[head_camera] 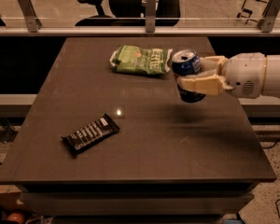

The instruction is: Place pepsi can upright

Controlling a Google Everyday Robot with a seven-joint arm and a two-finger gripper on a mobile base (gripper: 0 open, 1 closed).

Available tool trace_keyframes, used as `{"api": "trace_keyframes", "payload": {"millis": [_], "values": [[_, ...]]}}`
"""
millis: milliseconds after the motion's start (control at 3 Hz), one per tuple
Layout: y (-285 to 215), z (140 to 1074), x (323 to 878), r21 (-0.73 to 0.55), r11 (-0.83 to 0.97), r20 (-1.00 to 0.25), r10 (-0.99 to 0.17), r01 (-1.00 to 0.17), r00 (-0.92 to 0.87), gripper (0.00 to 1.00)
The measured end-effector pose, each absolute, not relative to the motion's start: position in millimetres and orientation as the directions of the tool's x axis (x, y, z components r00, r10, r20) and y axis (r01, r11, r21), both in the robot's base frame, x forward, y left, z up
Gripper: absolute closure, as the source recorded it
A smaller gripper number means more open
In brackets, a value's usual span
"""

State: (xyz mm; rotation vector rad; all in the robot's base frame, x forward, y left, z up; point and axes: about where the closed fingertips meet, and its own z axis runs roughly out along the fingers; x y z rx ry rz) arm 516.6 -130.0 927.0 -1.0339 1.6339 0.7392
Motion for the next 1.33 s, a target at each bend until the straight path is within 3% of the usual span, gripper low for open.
{"api": "trace_keyframes", "payload": {"millis": [1333], "values": [[-121, 891, 530, 0.039, 0.359, -0.997, -0.043, -0.933, -0.058, 1.00]]}}
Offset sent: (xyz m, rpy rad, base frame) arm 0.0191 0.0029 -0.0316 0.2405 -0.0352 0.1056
